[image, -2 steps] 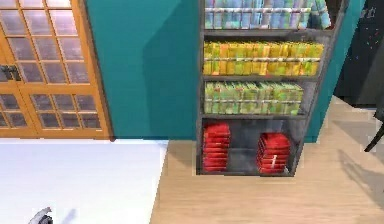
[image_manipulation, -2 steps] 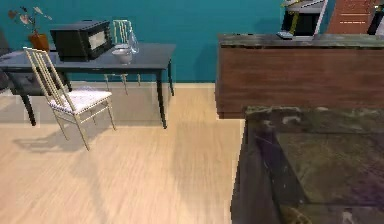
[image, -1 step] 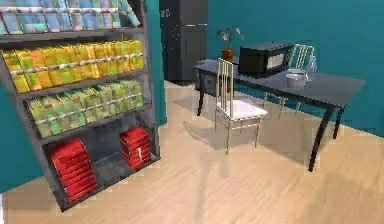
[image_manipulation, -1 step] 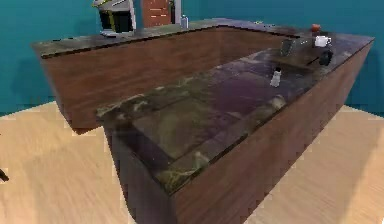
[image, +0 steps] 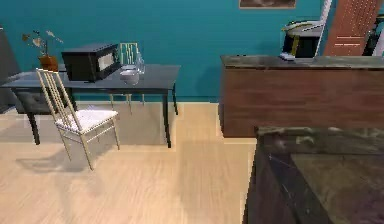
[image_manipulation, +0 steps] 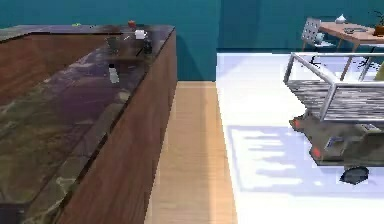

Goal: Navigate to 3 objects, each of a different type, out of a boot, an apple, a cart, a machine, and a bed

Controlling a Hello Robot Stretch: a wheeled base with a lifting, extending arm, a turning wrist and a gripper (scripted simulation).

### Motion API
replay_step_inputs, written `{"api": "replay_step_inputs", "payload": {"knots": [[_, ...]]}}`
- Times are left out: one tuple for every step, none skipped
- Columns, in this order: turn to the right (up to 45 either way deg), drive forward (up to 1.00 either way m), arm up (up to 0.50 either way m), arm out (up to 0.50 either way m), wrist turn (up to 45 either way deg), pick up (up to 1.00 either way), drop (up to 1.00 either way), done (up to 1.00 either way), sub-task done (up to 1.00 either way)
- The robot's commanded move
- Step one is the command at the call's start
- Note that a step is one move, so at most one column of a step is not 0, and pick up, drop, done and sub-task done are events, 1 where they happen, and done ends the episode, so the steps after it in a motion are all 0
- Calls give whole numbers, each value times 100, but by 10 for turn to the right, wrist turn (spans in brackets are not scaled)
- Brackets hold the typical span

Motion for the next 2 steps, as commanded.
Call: {"api": "replay_step_inputs", "payload": {"knots": [[0,100,0,0,0,0,0,0,0],[30,0,0,0,0,0,0,0,0]]}}
